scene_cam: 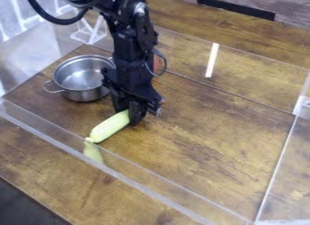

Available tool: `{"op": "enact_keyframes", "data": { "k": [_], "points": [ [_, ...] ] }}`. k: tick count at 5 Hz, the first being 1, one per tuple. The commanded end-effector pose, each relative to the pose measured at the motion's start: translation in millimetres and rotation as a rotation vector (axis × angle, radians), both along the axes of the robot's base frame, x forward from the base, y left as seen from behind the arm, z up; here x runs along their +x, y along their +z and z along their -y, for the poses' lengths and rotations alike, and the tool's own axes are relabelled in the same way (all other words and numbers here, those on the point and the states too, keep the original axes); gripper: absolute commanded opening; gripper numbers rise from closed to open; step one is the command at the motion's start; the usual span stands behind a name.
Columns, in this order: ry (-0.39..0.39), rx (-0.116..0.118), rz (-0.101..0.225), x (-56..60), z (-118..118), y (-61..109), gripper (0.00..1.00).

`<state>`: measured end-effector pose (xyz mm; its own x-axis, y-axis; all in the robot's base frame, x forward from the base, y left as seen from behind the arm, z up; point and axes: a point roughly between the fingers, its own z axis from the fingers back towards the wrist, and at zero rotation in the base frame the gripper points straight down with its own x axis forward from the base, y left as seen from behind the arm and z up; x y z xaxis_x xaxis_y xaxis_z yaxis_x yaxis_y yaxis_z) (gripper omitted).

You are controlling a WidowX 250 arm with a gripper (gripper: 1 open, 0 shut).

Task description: Move the green spoon to the left

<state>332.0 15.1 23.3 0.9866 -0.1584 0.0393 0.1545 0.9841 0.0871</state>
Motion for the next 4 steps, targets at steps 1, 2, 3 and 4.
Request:
{"op": "enact_keyframes", "data": {
  "k": [1,2,3,4],
  "points": [
    [-0.038,-0.004,-0.030,-29.7,5,7.8,0.00],
    [-0.015,-0.010,-0.037,-33.6,5,6.7,0.00],
    [0.009,-0.015,-0.044,-35.3,4,4.0,0.00],
    [0.018,-0.020,-0.050,-40.2,-1,1.4,0.00]
  ]
}}
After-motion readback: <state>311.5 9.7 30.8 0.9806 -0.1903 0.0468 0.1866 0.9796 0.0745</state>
